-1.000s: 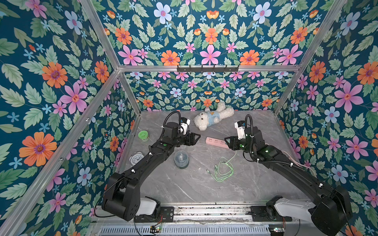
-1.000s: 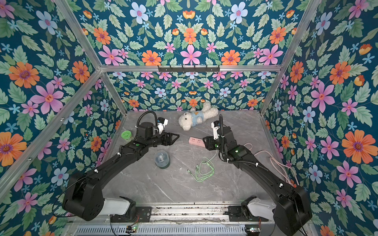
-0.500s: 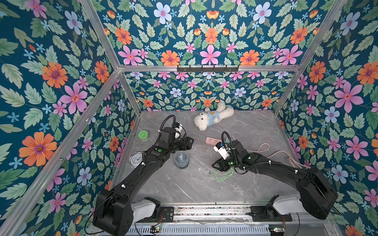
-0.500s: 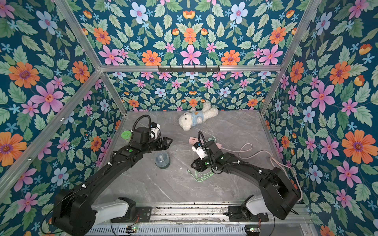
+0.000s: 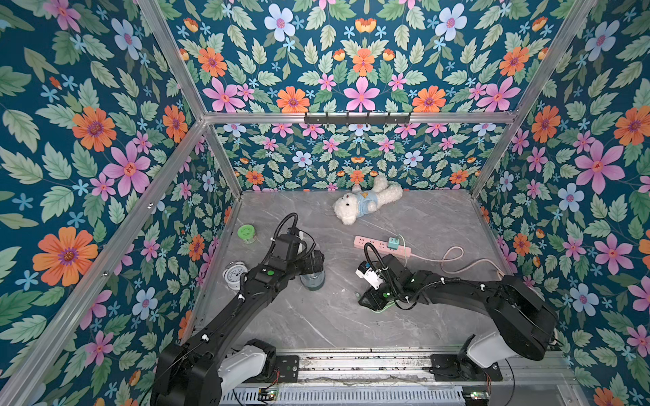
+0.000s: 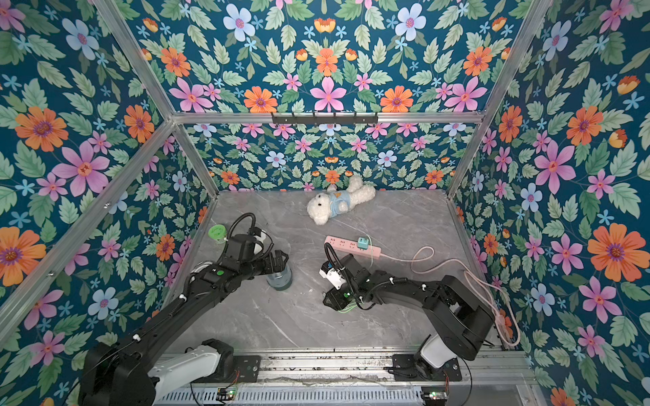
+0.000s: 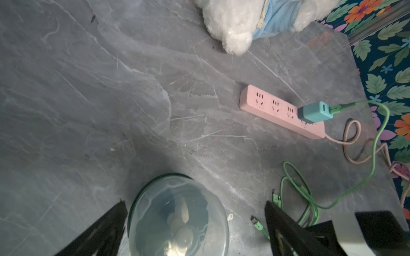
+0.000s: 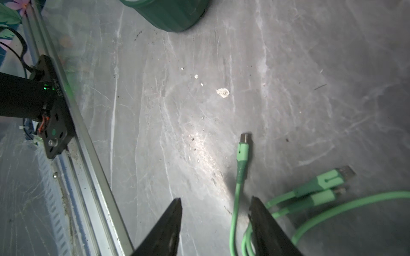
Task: Charge the cordless meat grinders
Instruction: Pick up the cordless meat grinder at the center of the board.
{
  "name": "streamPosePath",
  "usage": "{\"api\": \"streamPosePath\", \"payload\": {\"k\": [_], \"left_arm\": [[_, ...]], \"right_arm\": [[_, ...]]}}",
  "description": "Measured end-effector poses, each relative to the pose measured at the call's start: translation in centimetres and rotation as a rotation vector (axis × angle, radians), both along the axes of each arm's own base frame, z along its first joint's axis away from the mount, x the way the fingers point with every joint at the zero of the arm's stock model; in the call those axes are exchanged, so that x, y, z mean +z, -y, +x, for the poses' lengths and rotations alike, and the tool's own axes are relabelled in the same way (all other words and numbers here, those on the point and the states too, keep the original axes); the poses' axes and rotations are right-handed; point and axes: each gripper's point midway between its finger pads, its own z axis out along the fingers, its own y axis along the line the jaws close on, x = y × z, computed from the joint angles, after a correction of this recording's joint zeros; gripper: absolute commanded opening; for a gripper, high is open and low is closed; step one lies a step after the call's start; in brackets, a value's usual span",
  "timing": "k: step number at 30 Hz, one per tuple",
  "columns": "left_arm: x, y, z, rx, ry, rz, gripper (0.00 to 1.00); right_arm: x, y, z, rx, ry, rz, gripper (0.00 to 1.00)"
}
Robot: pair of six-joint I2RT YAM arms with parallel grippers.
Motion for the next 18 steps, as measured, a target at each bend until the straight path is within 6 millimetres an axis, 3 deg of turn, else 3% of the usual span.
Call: {"api": "streamPosePath", "payload": {"k": [11,18], "left_arm": [[-2.4,-0.1,-0.8,0.009,-0.031,0.061,0.99],[-2.4,-0.5,-0.8,0.032,-0.027,0.080,0.99]], "right_arm": [[-1.1,-0.1,0.4,-0.010,0.007,-0.034,0.52],[-1.7,-0.3,0.3,-0.005,-0.005,-0.047,0.52]]}}
